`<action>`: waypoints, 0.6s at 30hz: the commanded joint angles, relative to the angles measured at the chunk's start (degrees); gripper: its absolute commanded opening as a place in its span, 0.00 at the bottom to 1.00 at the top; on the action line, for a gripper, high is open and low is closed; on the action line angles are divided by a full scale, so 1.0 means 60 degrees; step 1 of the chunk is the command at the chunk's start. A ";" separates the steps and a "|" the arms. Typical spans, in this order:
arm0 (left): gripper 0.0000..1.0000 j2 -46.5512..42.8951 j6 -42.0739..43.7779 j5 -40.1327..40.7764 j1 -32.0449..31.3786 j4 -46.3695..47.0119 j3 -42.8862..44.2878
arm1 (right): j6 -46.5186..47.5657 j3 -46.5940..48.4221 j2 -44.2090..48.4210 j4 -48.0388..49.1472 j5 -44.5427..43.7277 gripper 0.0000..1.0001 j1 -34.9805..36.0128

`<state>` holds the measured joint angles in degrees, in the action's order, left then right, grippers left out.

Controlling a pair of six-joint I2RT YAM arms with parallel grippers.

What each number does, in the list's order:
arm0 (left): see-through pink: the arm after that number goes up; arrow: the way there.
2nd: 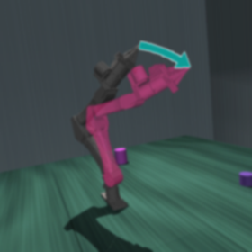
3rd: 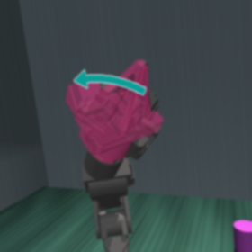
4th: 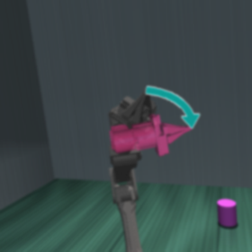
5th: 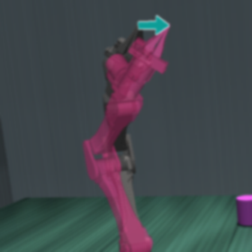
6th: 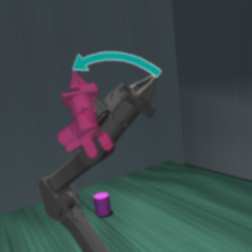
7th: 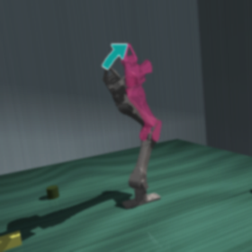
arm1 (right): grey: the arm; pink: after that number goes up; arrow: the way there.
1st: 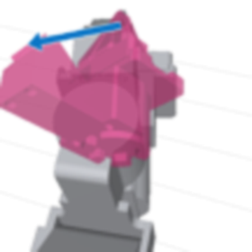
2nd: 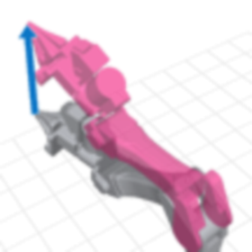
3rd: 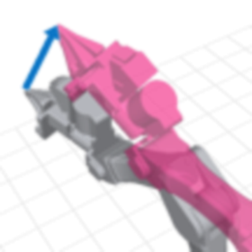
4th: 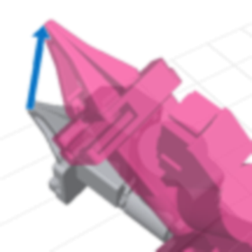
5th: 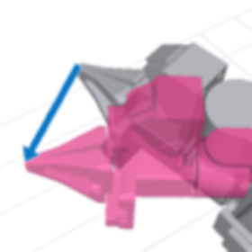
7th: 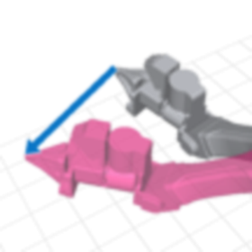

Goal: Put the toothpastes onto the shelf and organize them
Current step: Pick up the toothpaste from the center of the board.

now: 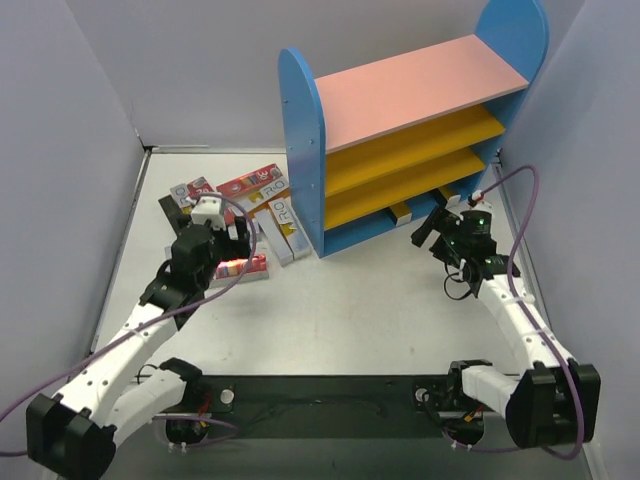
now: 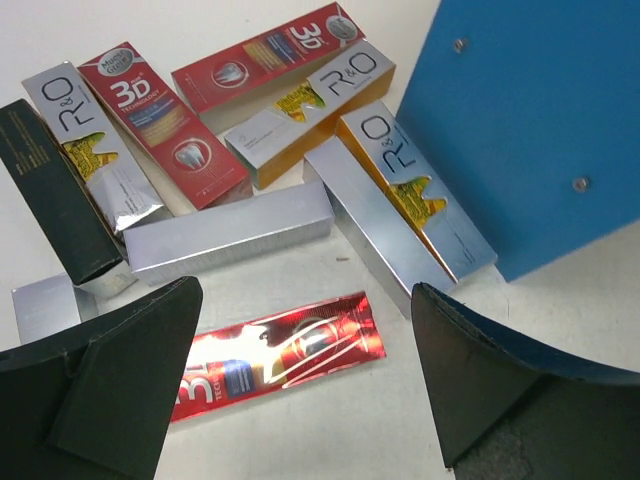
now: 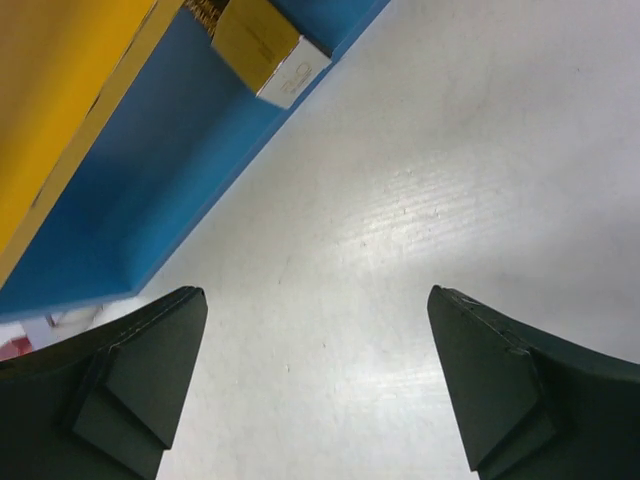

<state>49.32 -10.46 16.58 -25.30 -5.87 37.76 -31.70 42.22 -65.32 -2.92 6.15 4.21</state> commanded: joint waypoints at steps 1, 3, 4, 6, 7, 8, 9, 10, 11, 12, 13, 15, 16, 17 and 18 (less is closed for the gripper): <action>0.97 0.1544 -0.0863 0.0373 0.0814 -0.0032 0.1527 | 0.1035 -0.0502 0.1553 -0.0597 0.0644 1.00 0.0046; 0.97 0.2104 -0.1332 0.0138 0.1285 -0.0105 0.1937 | 0.1167 -0.0737 0.2210 -0.0802 0.0761 1.00 0.0075; 0.97 0.2615 -0.1420 0.0065 0.1809 -0.0120 0.2287 | 0.1269 -0.0824 0.2389 -0.0875 0.0834 1.00 0.0104; 0.97 0.3130 -0.1523 -0.0038 0.2280 -0.0179 0.2699 | 0.1372 -0.1000 0.2856 -0.1008 0.0879 1.00 0.0337; 0.97 0.3626 -0.1524 -0.0053 0.2486 -0.0208 0.3122 | 0.1431 -0.1030 0.2961 -0.1022 0.0850 1.00 0.0411; 0.97 0.3892 -0.1596 -0.0082 0.2996 -0.0266 0.3314 | 0.1562 -0.1074 0.3034 -0.1080 0.0850 1.00 0.0499; 0.97 0.4170 -0.1640 -0.0140 0.3247 -0.0441 0.3548 | 0.1607 -0.1089 0.3122 -0.1125 0.0792 1.00 0.0601; 0.97 0.4695 -0.1684 -0.0243 0.3482 -0.0501 0.3783 | 0.1651 -0.1103 0.3137 -0.1183 0.0733 1.00 0.0776; 0.97 0.4990 -0.1714 -0.0490 0.3992 -0.0574 0.4148 | 0.1738 -0.1118 0.3181 -0.1256 0.0645 1.00 0.0894; 0.97 0.5268 -0.1714 -0.0551 0.4156 -0.0633 0.4383 | 0.1768 -0.1133 0.3167 -0.1286 0.0630 1.00 0.0968; 0.97 0.5837 -0.1743 -0.0580 0.4535 -0.0706 0.4603 | 0.1812 -0.1162 0.3167 -0.1286 0.0615 1.00 0.1099; 0.97 0.6455 -0.1816 -0.0697 0.5077 -0.1071 0.5365 | 0.1871 -0.1206 0.3181 -0.1345 0.0630 1.00 0.1173; 0.97 0.7052 -0.1845 -0.0872 0.5226 -0.1189 0.5614 | 0.1914 -0.1192 0.3167 -0.1374 0.0659 1.00 0.1188; 0.97 0.7348 -0.1875 -0.0946 0.5372 -0.1480 0.6167 | 0.1944 -0.1206 0.3181 -0.1389 0.0688 1.00 0.1217; 0.97 0.7670 -0.1861 -0.1019 0.5620 -0.1642 0.6405 | 0.1988 -0.1221 0.3167 -0.1403 0.0674 1.00 0.1218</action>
<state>89.32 -20.36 13.43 4.45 -11.05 68.27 -21.82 35.20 -46.70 -10.41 9.96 11.03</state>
